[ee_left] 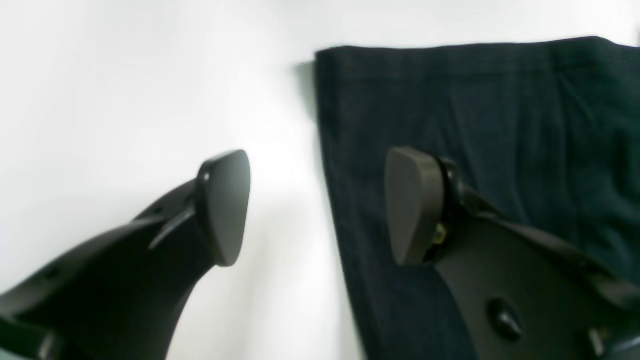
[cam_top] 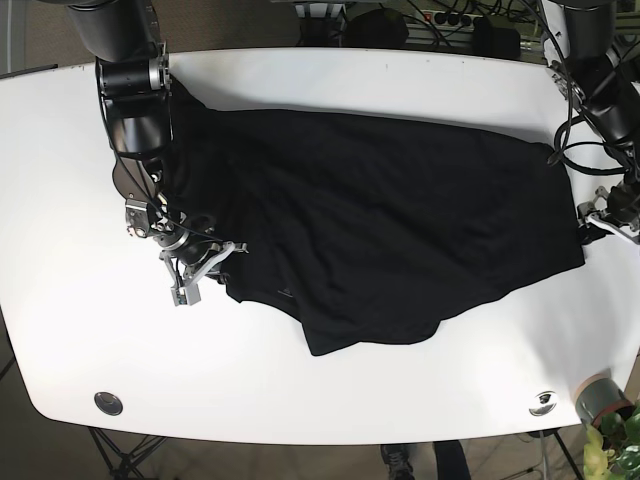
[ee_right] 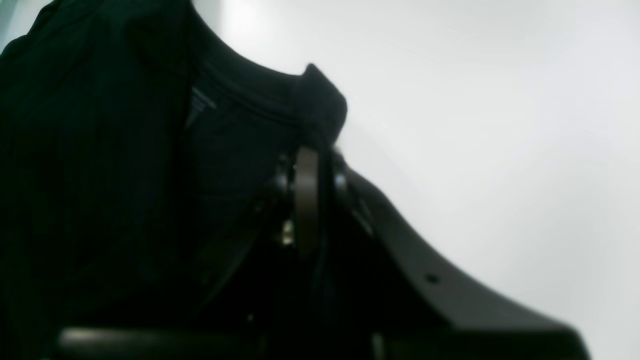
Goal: Fold the T-shirt properly
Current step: 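Release the left gripper and regrasp the shirt's side edge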
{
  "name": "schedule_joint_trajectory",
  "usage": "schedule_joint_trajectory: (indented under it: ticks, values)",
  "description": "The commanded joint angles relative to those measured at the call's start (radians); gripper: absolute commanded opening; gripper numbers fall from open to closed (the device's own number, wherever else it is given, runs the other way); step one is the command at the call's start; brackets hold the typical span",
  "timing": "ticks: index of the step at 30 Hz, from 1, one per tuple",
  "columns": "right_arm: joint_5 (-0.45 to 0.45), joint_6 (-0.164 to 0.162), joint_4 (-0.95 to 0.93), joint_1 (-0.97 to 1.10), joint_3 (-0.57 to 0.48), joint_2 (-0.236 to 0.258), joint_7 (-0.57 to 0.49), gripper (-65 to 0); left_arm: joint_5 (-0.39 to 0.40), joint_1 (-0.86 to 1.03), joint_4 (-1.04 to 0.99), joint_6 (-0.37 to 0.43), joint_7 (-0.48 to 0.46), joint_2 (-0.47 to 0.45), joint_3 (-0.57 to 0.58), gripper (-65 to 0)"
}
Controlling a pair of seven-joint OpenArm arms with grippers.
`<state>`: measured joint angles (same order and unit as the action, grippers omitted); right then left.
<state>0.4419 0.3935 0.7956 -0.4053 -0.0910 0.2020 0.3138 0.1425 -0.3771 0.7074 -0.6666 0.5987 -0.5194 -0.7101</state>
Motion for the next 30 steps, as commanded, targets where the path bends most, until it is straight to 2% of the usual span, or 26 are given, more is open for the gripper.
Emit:
schedule_joint_trajectory:
  ticks: [1,15,27,29,30]
  values:
    - [-0.025,-0.014,0.005,-0.011,0.003,0.009,0.023,-62.3,0.007,-0.023,-0.027,-0.002,-0.012,-0.026,-0.003,-25.8]
    - [-0.025,-0.014,0.005,-0.011,0.003,0.011,0.023,-62.3,0.009,-0.084,-0.171,0.001,-0.062,-0.020,0.027,-25.8]
    - [-0.025,-0.014,0.005,0.004,0.003,0.009,0.020,-62.3,0.001,-0.147,-0.203,0.005,-0.058,0.071,0.063,-26.1]
    - [-0.025,-0.014,0.006,0.006,0.003,0.009,0.021,-62.3,0.001,-0.151,-0.203,0.008,-0.058,0.072,0.062,-29.2]
    - [-0.021,-0.014,0.015,0.007,0.003,0.009,0.023,-62.3,0.003,-0.151,-0.199,0.008,-0.061,0.072,0.059,-34.9]
